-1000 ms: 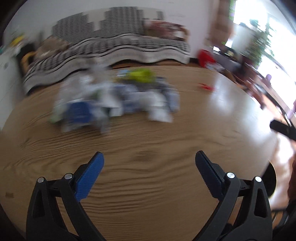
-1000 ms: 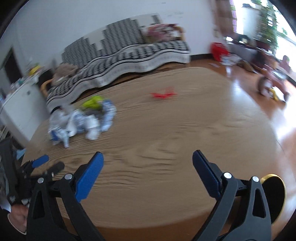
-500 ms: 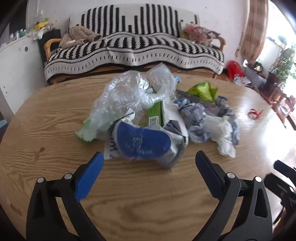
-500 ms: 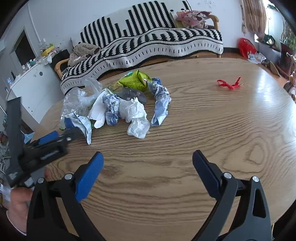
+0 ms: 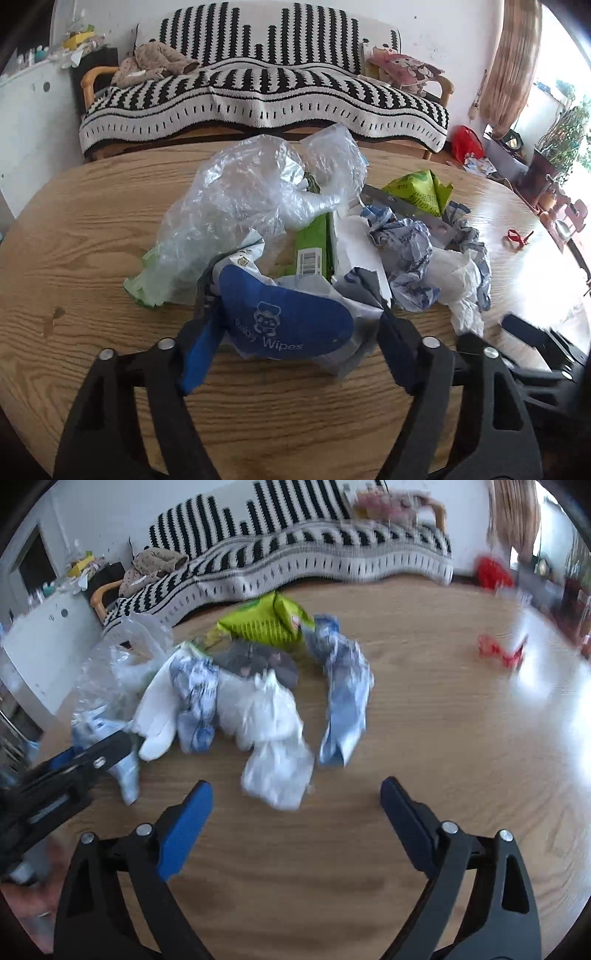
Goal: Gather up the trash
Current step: 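Grasp the blue Baby Wipes packet with the left tool while the right tool grasps a white tissue, then carry the wipes packet and tissue over the black bin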
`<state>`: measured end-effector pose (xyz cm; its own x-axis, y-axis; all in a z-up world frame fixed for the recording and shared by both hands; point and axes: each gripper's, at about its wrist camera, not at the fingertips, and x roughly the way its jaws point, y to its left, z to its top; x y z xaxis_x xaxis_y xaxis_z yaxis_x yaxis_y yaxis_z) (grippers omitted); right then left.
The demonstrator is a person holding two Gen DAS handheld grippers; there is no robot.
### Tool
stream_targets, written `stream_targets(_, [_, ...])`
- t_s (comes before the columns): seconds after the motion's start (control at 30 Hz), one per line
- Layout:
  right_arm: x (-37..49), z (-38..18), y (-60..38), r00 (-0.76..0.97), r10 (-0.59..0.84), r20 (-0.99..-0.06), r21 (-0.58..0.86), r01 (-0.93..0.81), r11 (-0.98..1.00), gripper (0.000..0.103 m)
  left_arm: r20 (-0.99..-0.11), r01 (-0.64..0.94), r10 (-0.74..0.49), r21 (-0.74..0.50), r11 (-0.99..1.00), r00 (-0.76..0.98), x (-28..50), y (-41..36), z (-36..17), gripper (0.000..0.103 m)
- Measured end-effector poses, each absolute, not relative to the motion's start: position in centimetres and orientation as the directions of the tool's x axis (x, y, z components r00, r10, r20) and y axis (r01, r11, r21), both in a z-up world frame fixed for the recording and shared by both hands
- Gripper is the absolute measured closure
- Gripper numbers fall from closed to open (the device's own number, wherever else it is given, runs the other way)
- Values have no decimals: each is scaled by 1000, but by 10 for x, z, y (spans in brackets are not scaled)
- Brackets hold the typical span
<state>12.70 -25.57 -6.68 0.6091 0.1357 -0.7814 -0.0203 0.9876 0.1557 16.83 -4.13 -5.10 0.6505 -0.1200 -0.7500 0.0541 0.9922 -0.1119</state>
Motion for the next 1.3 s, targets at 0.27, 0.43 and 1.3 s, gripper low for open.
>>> stream_targets(0.27, [141,-67,-229,612,68,-788,25,-79,997,96,-755,69,-120,-98,993,645,144,-39,-32,35])
stream_targets(0.43, [133,-66,-237,605,111,-788,87,-69,994,99,-730,92,-126,-87,992,672,129,-38,-14,35])
stream_targets(1.3, [-87,46,-527,721,-196,-665,58,311,949,99,-683,478,-403,-88,874,610,38,-257,7,35])
